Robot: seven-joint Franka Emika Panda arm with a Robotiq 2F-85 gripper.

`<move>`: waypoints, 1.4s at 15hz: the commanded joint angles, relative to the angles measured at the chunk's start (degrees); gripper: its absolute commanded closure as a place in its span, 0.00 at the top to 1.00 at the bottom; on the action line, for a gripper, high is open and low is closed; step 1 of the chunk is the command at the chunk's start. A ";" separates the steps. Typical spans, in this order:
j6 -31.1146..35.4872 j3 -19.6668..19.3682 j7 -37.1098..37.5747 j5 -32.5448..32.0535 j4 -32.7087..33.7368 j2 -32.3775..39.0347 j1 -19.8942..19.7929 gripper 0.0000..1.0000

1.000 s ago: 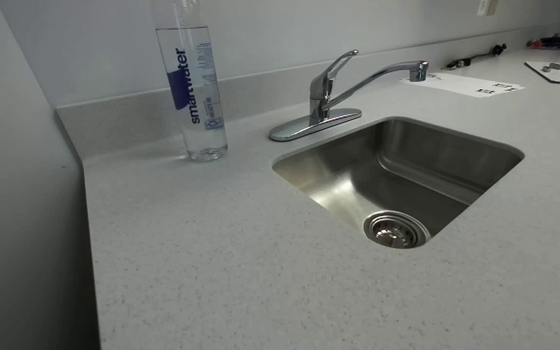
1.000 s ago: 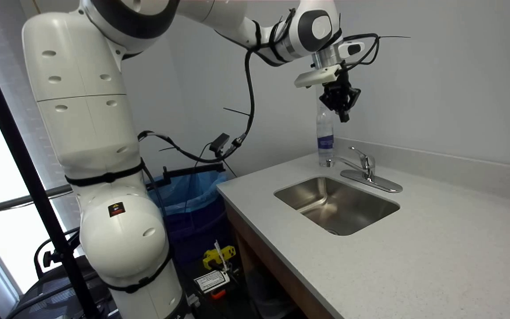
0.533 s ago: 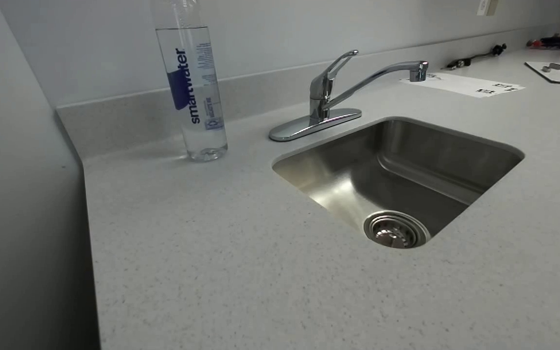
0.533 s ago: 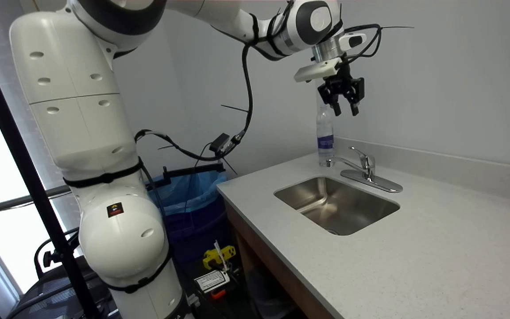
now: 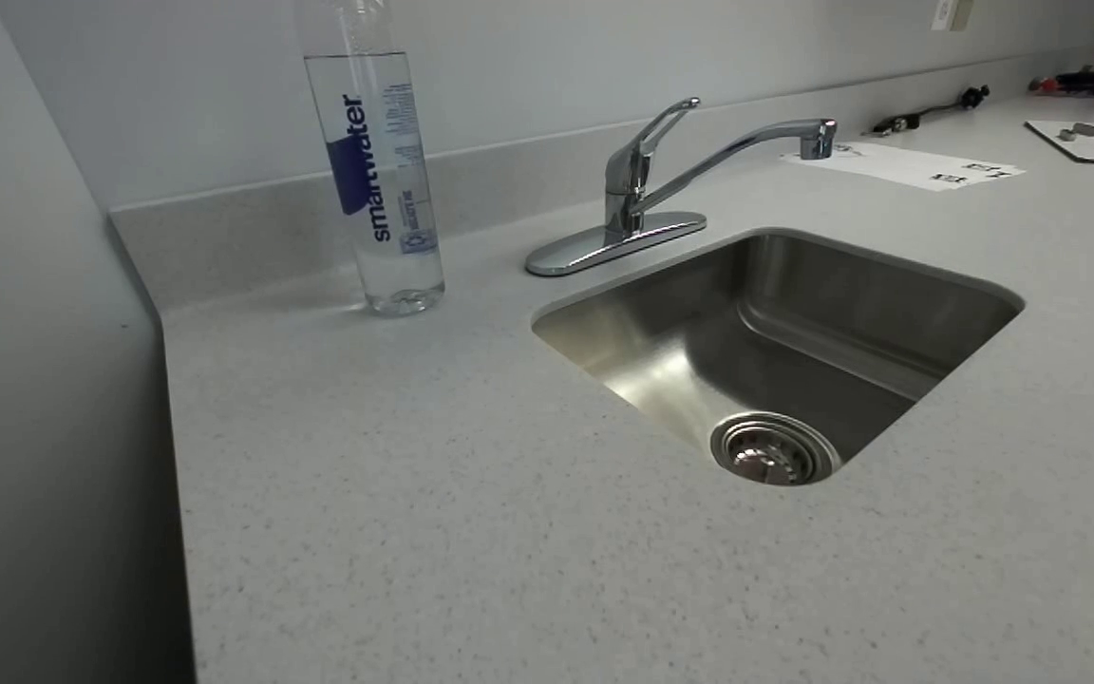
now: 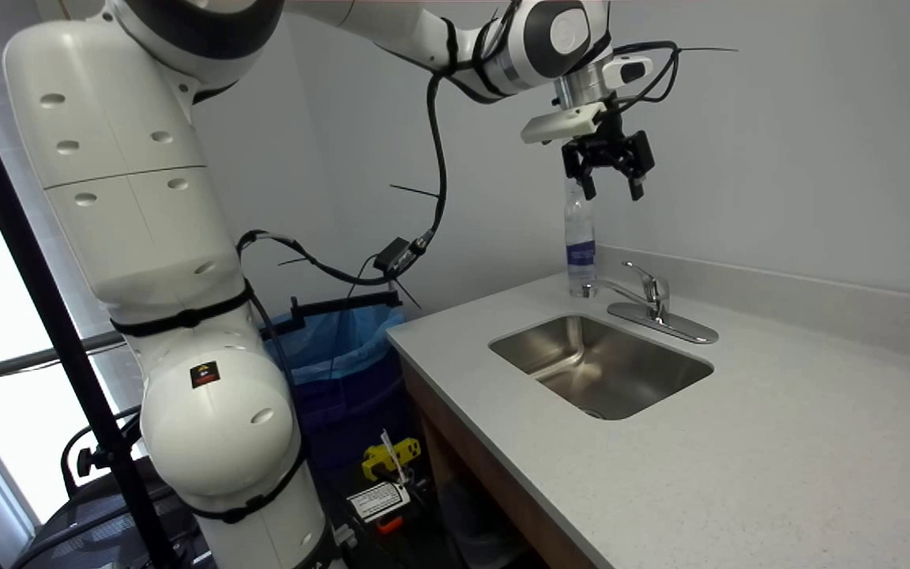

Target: Move the nozzle from right to left then close the faucet.

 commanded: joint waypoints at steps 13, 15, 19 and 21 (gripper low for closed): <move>-0.23 0.53 0.04 0.58 -0.44 -0.34 -0.43 1.00; -0.23 0.53 0.04 0.58 -0.44 -0.34 -0.43 1.00; -0.23 0.53 0.04 0.58 -0.44 -0.34 -0.43 1.00; -0.23 0.53 0.04 0.58 -0.44 -0.34 -0.43 1.00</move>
